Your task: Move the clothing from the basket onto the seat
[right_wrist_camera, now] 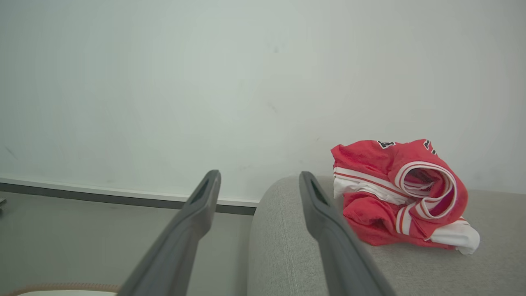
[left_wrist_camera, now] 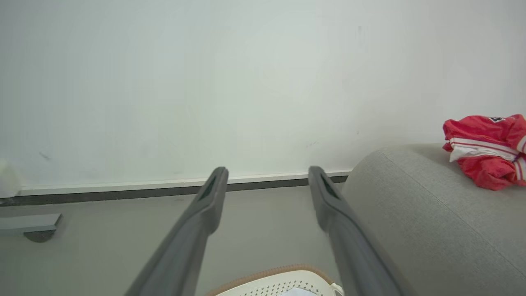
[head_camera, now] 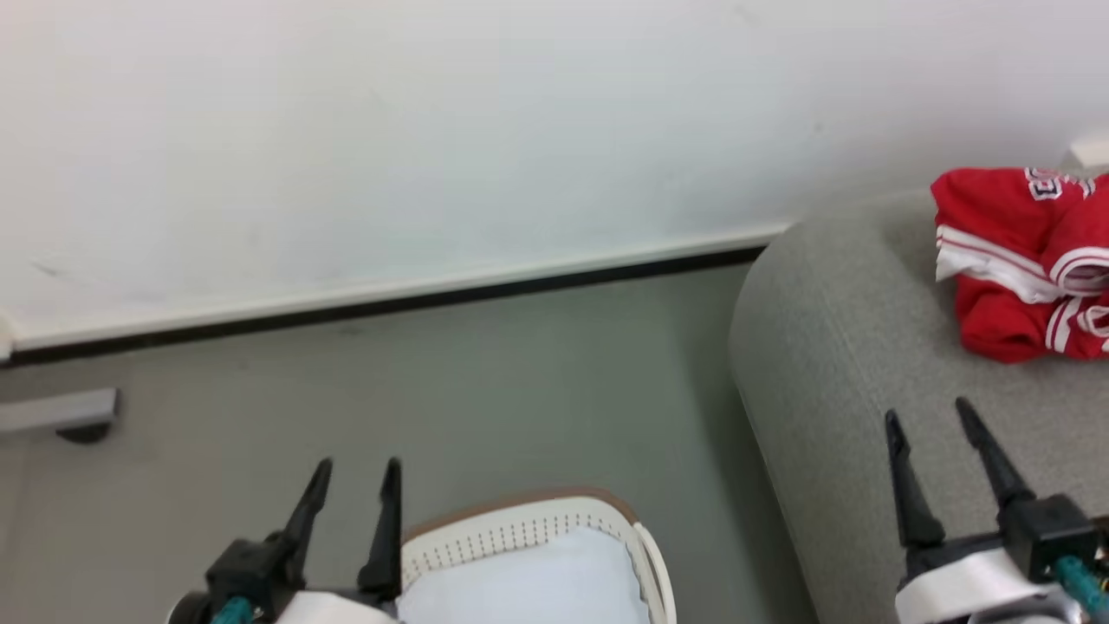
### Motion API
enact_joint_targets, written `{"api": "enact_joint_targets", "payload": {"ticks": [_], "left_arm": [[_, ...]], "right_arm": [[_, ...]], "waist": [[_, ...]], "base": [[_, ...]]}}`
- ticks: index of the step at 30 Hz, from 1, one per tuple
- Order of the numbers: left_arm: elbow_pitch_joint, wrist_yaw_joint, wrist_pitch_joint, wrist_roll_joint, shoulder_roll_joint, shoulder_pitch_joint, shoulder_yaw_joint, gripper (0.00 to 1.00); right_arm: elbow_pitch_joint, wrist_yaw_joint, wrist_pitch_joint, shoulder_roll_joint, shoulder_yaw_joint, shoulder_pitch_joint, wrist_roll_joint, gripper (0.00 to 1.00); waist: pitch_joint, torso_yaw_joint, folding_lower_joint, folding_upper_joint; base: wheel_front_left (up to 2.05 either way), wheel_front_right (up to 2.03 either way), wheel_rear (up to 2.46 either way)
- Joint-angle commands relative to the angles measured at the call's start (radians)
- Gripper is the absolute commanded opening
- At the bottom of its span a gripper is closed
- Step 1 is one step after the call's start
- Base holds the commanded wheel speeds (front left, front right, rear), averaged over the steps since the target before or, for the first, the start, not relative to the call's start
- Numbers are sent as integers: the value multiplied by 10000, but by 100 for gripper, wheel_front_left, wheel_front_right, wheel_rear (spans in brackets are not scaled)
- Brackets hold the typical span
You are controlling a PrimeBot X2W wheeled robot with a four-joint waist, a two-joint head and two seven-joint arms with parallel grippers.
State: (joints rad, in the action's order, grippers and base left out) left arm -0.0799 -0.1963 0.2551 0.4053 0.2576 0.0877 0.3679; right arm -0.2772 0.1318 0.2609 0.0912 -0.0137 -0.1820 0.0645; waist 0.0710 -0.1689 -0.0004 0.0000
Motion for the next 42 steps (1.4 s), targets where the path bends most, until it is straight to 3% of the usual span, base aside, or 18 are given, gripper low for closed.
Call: {"api": "enact_joint_targets", "payload": {"ticks": [1, 7, 22, 27, 28, 32, 42], "left_arm": [[-57, -62, 49, 118, -32, -232, -99, 100], [-53, -73, 94, -229, -216, -947, -936, 100], [-486, 902, 94, -1095, -1135, -1611, -2215, 100], [-685, 793, 95, -1284, -1390, -1558, -2507, 100], [-665, 861, 95, -1245, -1433, -1568, -2542, 0], [-986, 869, 57, -1206, -1537, -1572, -2490, 0], [-1047, 1107, -432, 420, -1601, -1298, -2814, 0]], "right_arm": [[86, -24, 22, -33, -80, 282, 112, 100], [86, -24, 22, -190, -321, 880, -5, 100], [-302, -23, 23, -417, -501, 1205, 79, 100], [-325, -23, 23, -423, -557, 1174, 134, 100], [-298, -24, 23, -424, -537, 1174, 149, 0], [-582, 2, -68, -447, -529, 1189, 74, 0], [-514, 0, -553, -439, -267, 1063, 1965, 0]], "waist": [[-481, 117, 4, 0], [-851, 205, 4, 0], [-1072, 470, 4, 0], [-1079, 526, 4, 0], [-1078, 551, 4, 0], [-1079, 550, 4, 0], [-1056, 632, 4, 0]], "base": [[0, 0, 0], [0, 0, 0], [0, 0, 0], [0, 0, 0], [0, 0, 0], [0, 0, 0], [0, 0, 0]]}}
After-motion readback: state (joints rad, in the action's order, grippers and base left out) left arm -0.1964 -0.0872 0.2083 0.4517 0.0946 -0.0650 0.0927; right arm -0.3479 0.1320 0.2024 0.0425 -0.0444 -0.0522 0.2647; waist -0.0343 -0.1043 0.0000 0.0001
